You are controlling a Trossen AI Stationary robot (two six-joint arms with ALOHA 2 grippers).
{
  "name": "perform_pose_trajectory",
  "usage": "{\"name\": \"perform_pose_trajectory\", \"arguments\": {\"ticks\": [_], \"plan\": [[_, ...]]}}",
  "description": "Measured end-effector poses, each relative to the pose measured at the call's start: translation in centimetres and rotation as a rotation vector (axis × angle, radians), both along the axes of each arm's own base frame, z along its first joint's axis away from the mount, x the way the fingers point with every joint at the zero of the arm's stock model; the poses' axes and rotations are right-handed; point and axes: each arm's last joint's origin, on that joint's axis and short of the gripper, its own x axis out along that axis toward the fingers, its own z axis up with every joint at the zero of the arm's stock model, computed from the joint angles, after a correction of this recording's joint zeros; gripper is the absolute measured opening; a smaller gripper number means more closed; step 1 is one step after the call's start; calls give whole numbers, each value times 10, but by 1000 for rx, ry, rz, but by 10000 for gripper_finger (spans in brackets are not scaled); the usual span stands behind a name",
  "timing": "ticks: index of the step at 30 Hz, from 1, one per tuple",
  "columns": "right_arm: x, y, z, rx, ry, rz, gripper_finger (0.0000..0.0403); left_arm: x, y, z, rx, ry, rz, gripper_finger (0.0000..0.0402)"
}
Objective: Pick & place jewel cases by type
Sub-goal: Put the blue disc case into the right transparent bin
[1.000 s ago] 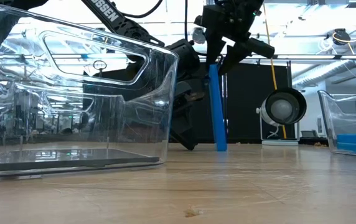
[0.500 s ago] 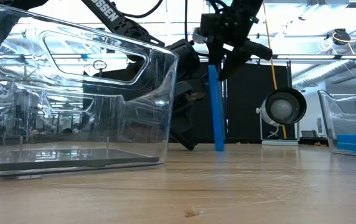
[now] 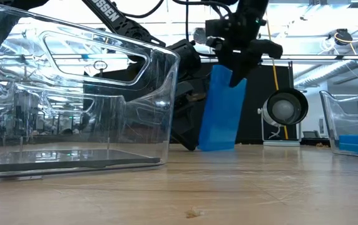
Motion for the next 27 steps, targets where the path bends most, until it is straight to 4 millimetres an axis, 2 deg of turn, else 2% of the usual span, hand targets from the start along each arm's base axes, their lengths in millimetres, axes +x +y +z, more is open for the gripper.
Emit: {"name": "perform_pose_trajectory", "arguments": {"ticks": [4, 9, 14, 18, 21, 25, 27], "plan": [[-4, 0, -16, 2, 35, -1, 124, 0, 0, 0, 0, 0, 3, 182], [-12, -2, -40, 0, 69, -2, 19, 2, 1, 1, 6, -25, 2, 182], [-21, 1, -45, -102, 91, -20, 7, 4, 1, 1, 11, -48, 2, 182], [-34, 5, -25, -131, 49, -18, 5, 3, 1, 4, 12, -48, 6, 182], [-50, 4, -1, -161, -39, -81, 4, 2, 0, 8, 15, -52, 15, 182], [-81, 3, 33, -144, -184, -215, 4, 1, 1, 14, 23, -56, 28, 182], [-99, 7, 52, -97, -310, -277, 4, 1, 1, 16, 29, -63, 47, 182]]}}
